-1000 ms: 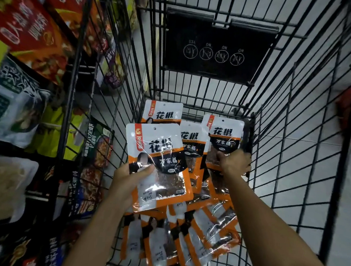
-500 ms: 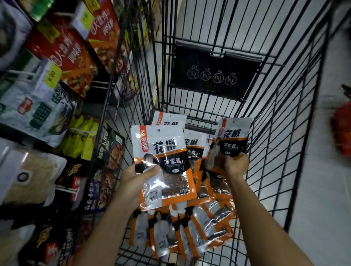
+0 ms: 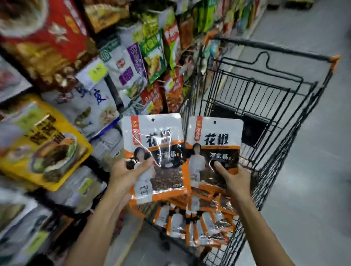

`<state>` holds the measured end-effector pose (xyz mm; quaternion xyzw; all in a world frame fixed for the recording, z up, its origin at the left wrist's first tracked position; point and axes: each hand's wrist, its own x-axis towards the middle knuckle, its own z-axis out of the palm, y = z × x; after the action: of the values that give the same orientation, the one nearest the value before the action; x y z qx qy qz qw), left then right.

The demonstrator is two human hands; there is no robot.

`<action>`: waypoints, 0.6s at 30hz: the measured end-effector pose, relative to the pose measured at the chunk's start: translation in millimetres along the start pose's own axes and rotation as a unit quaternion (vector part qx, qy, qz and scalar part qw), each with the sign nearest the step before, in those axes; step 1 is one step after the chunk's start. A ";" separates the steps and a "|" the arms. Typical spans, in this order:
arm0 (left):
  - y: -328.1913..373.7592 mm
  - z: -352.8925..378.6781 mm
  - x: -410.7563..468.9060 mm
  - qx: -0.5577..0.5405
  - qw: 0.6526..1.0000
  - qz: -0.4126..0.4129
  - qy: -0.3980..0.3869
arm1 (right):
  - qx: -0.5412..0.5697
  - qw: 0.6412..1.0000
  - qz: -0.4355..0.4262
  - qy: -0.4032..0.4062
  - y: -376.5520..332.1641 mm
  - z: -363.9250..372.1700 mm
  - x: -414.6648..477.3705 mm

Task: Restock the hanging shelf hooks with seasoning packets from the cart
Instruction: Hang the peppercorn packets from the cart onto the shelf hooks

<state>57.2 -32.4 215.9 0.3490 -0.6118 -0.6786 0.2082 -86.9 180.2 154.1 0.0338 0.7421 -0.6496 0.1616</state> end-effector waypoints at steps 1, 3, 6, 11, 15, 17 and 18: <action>13.3 -17.6 -18.0 0.000 1.000 0.022 0.022 | -0.004 0.999 -0.028 -0.035 -16.8 3.1 -16.4; 39.2 -56.5 -57.4 0.003 0.995 0.060 0.075 | -0.013 0.992 -0.077 -0.099 -50.0 11.6 -51.3; 70.4 -119.3 -118.9 -0.005 0.984 0.096 0.151 | -0.021 0.977 -0.130 -0.168 -91.2 31.2 -100.6; 118.1 -213.0 -237.0 0.001 0.951 0.167 0.261 | -0.024 0.930 -0.197 -0.311 -139.9 84.0 -194.7; 139.6 -286.6 -339.1 0.022 0.911 0.196 0.361 | -0.013 0.876 -0.258 -0.408 -167.0 134.8 -291.6; 143.9 -323.3 -395.0 0.035 0.893 0.203 0.400 | -0.010 0.847 -0.273 -0.457 -175.3 157.8 -347.4; 144.3 -340.7 -422.4 0.038 0.884 0.210 0.417 | -0.012 0.830 -0.278 -0.483 -177.6 168.3 -375.5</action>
<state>567.4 10.2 446.4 0.4710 -0.5525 -0.3873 0.5683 254.9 48.8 412.5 -0.4942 0.5555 -0.5915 0.3121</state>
